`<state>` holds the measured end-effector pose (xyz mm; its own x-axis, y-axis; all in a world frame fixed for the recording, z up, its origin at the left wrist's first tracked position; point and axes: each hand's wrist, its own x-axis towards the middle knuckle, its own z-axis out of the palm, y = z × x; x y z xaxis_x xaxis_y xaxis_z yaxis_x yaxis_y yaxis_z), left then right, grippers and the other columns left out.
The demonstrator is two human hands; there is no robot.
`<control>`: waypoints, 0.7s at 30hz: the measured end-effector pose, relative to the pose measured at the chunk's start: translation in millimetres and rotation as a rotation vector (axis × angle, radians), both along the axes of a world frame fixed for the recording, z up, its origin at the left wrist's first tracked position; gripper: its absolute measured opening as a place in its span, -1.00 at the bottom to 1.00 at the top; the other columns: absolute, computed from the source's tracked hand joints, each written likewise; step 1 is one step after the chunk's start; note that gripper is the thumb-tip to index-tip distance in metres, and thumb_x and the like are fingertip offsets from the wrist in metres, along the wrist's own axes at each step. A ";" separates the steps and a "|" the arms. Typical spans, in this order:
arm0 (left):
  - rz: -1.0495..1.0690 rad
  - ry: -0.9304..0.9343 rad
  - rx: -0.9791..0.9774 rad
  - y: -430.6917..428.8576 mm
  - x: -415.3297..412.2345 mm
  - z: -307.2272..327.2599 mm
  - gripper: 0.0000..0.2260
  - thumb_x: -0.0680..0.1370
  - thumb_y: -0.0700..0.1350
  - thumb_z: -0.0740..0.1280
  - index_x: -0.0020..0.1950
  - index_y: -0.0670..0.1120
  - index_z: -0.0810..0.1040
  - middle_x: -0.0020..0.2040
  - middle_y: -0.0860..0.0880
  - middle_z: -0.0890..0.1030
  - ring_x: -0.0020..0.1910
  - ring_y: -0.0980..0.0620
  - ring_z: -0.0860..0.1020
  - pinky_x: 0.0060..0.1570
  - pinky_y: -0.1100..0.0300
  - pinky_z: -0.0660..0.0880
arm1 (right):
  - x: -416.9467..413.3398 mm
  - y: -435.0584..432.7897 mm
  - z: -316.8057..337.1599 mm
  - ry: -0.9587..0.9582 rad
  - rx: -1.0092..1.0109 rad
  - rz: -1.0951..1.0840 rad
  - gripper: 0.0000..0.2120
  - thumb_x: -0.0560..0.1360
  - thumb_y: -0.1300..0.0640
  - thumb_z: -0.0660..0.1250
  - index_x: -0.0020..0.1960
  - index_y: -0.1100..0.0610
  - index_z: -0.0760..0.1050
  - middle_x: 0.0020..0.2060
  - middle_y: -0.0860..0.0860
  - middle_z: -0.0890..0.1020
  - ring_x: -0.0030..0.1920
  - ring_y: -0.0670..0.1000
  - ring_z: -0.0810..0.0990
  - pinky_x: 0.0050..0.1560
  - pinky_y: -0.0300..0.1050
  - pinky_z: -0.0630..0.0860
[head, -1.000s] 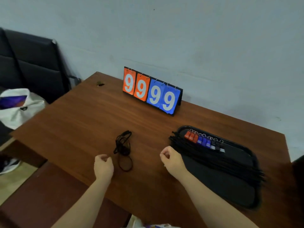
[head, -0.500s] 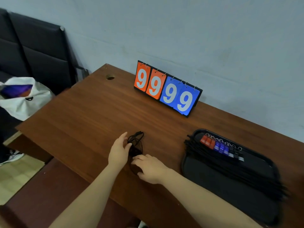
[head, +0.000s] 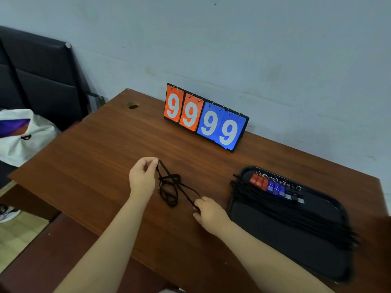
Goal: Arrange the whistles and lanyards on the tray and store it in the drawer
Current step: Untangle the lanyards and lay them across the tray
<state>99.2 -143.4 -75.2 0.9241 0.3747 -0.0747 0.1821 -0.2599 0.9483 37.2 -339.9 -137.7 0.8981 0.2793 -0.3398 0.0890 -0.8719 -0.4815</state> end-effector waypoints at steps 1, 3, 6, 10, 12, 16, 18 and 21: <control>0.000 -0.008 -0.031 -2.3 0.8 6.9 -0.90 0.59 -0.12 0.30 -0.02 -0.06 0.61 -0.09 0.11 0.61 -0.04 0.17 0.54 0.06 0.17 0.45 | -0.6 -4.2 0.8 -0.005 -0.005 -0.037 -0.77 0.62 0.07 0.21 0.17 0.18 0.50 0.07 0.08 0.55 0.10 0.09 0.52 0.05 -0.05 0.48; -0.001 -0.027 -0.062 -7.3 1.6 20.5 -0.90 0.59 -0.11 0.31 0.02 -0.04 0.62 -0.04 0.09 0.62 0.01 0.15 0.55 0.08 0.21 0.45 | -1.2 -13.3 4.3 -0.034 0.043 -0.143 -0.78 0.63 0.06 0.19 0.05 0.19 0.51 -0.05 0.07 0.58 -0.02 0.09 0.55 -0.05 -0.02 0.47; 0.007 -0.099 -0.010 -13.3 -0.4 40.3 -0.88 0.59 -0.09 0.30 0.05 0.00 0.61 0.05 0.05 0.57 -0.05 0.24 0.51 -0.02 0.36 0.39 | 0.8 -26.7 21.1 -0.124 0.170 -0.367 -0.84 0.63 0.06 0.22 -0.06 0.10 0.49 -0.16 0.00 0.54 -0.14 0.00 0.52 -0.15 -0.14 0.43; -0.052 -0.199 -0.060 -28.7 -4.1 74.4 -0.88 0.60 -0.11 0.28 0.05 0.01 0.60 -0.06 -0.02 0.62 -0.15 0.14 0.56 -0.09 0.24 0.49 | 6.1 -37.1 65.1 -0.194 0.270 -0.469 -0.72 0.55 0.02 0.35 0.24 0.05 0.50 0.12 -0.06 0.52 0.07 -0.09 0.53 0.06 -0.29 0.43; -0.153 -0.200 -0.072 -43.9 -8.1 94.6 -0.88 0.59 -0.12 0.28 0.05 -0.02 0.61 -0.15 -0.02 0.64 -0.21 0.11 0.59 -0.15 0.23 0.53 | 7.1 -33.6 99.2 -0.199 0.397 -0.465 -0.58 0.53 -0.02 0.37 0.36 0.01 0.42 0.24 -0.08 0.47 0.13 -0.11 0.52 0.13 -0.26 0.47; -0.462 -0.328 -0.032 -75.1 -21.7 124.6 -0.88 0.58 -0.18 0.29 -0.03 -0.01 0.61 -0.13 0.04 0.65 -0.18 0.20 0.60 -0.13 0.36 0.54 | 8.0 -21.3 163.6 -0.398 0.572 -0.309 -0.53 0.54 0.04 0.36 0.42 0.03 0.37 0.17 -0.16 0.48 0.01 -0.20 0.50 0.00 -0.42 0.40; -0.511 -0.366 -0.022 -85.3 -25.6 126.5 -0.86 0.58 -0.19 0.29 -0.04 0.01 0.60 -0.08 0.06 0.65 -0.09 0.19 0.60 -0.05 0.36 0.52 | 9.2 -21.4 181.5 -0.491 0.572 -0.280 -0.69 0.57 0.11 0.33 0.31 0.06 0.50 0.01 -0.18 0.55 -0.10 -0.26 0.51 -0.06 -0.48 0.40; -0.492 -0.310 -0.117 -96.8 -27.9 119.5 -0.81 0.59 -0.22 0.25 0.13 0.02 0.54 0.07 0.08 0.59 0.05 0.12 0.56 0.05 0.26 0.49 | 9.8 -33.4 192.2 -0.452 0.729 -0.416 -0.87 0.60 0.13 0.28 0.05 0.11 0.60 -0.18 -0.08 0.65 -0.20 -0.12 0.62 -0.08 -0.29 0.56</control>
<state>71.3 -240.2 44.4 0.9725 -0.0981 0.2113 -0.2233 -0.1338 0.9655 47.0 -373.3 54.5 0.9769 -0.0859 0.1955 0.1501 -0.3744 -0.9150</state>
